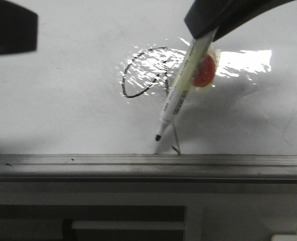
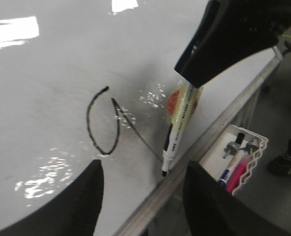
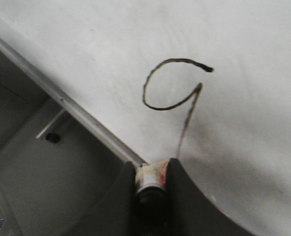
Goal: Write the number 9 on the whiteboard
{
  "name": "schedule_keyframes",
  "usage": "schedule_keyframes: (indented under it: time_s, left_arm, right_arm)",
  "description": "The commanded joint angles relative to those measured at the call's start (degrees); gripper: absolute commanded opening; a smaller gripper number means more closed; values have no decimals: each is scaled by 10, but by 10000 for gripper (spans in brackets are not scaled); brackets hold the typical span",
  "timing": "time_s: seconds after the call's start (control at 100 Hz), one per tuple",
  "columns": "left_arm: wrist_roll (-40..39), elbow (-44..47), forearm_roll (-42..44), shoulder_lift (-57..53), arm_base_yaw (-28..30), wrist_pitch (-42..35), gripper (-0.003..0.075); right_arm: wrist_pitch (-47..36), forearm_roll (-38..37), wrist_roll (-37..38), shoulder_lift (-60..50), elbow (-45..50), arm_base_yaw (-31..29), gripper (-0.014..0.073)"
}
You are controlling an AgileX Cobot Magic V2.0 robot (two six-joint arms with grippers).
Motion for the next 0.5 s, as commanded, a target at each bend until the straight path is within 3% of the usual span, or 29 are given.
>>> schedule_keyframes:
  time_s: [0.0,0.28,0.49]
  left_arm:
    - [-8,-11,3,38,-17,-104,333]
    - [-7,-11,3,174,-24,-257,333]
    - [-7,-11,4,230,-24,-298,333]
  right_arm:
    - [-35,17,-6,-20,-17,21,-60]
    - [-26,19,23,-19,-17,62,-60]
    - [-27,44,23,-19,-17,68,-60]
